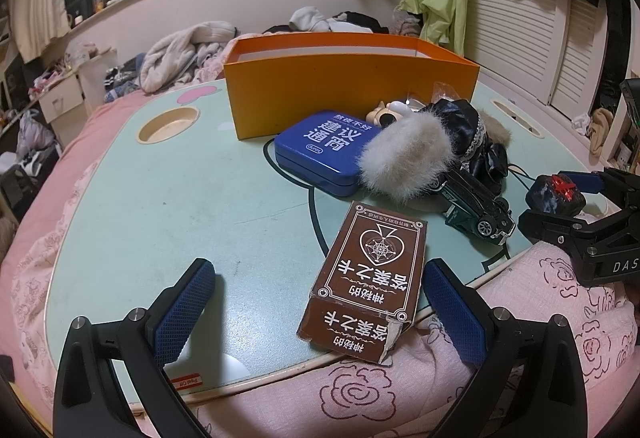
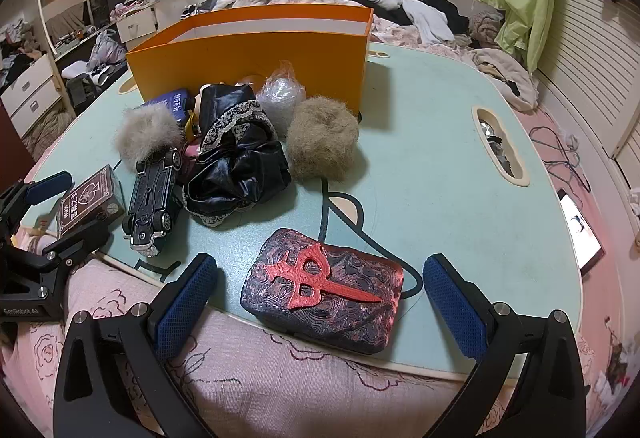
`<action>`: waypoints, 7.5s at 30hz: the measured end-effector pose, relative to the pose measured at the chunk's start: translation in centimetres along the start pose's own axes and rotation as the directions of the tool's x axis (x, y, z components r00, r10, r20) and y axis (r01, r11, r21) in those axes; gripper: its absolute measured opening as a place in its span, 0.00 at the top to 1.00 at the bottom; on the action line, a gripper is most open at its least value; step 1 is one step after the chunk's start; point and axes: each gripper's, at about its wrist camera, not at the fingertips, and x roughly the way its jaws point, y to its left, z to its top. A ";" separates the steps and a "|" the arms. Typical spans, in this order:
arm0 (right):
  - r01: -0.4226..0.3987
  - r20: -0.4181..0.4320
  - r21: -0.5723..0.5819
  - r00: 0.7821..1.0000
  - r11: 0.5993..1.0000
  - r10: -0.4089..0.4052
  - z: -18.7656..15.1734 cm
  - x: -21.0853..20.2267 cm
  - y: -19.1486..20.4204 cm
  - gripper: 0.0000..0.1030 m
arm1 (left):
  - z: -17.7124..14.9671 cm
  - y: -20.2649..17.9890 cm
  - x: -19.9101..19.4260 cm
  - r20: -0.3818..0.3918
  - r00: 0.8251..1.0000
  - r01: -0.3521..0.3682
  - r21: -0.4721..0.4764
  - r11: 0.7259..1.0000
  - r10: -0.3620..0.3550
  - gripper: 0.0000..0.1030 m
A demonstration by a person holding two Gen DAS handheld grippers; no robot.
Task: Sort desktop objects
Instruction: 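Lift the red-cross box out and set it in front of the lace fabric, then grasp the brown card box with left gripper while right gripper grasps the red-cross box, then lower the card box into the orange box with left gripper while right gripper drops the red-cross box in, then reach to the green toy car and grasp it with the right gripper, then carry the green car into the orange box with right gripper while left gripper puts the white fur ball in, then reach to the black lace fabric and grasp it with the right gripper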
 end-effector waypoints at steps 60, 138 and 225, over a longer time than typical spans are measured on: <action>-0.133 0.253 0.035 0.960 0.990 0.120 8.3 -4.5 0.4 0.40 | 12.2 3.4 -2.1 0.265 0.949 0.218 -0.166 0.962 -0.170 0.62; -0.178 0.179 -0.267 0.957 0.947 0.230 0.0 -6.9 5.9 0.61 | 0.0 0.3 0.4 -0.006 1.000 0.006 0.008 1.000 -0.006 0.00; -0.102 0.343 -0.050 0.932 0.993 0.114 6.5 -6.3 1.3 0.20 | 7.5 0.5 0.3 0.115 0.977 0.189 -0.101 0.977 -0.177 0.06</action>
